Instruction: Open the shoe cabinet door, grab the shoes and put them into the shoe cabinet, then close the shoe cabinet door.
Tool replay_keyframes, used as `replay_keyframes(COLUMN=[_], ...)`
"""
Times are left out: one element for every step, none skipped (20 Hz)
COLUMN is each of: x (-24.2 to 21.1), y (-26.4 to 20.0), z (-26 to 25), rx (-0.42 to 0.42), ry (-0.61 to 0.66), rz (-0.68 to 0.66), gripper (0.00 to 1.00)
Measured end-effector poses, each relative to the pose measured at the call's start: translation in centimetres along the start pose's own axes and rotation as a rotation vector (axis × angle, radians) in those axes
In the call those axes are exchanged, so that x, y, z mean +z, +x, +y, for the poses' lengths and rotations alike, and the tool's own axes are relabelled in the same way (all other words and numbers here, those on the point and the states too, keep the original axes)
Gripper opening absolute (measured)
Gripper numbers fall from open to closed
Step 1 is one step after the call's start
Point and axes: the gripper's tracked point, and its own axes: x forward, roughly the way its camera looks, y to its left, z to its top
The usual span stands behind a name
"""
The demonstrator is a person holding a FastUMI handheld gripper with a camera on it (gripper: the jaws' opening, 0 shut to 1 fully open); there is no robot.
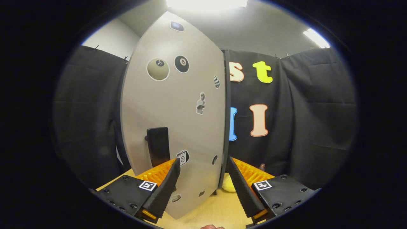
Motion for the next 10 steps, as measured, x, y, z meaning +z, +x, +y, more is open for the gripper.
replay_keyframes(x=[0.0, 0.1, 0.4, 0.6, 0.8, 0.9, 0.9, 0.9, 0.8, 0.6], y=[0.5, 0.9, 1.2, 1.5, 1.6, 1.6, 1.5, 1.4, 1.2, 0.9], z=[1.6, 2.7, 4.0, 4.8, 5.5, 6.3, 6.7, 7.0, 7.3, 7.6], rx=[0.028, 0.052, 0.078, 0.094, 0.108, 0.119, 0.127, 0.133, 0.138, 0.143], ry=[0.01, 0.015, 0.019, 0.018, 0.016, 0.014, 0.013, 0.011, 0.008, 0.007], rz=[0.005, 0.004, -0.001, -0.004, -0.01, -0.018, -0.021, -0.024, -0.024, -0.022], gripper=[0.95, 0.95, 0.95, 0.95, 0.95, 0.95, 0.95, 0.95, 0.95, 0.96])
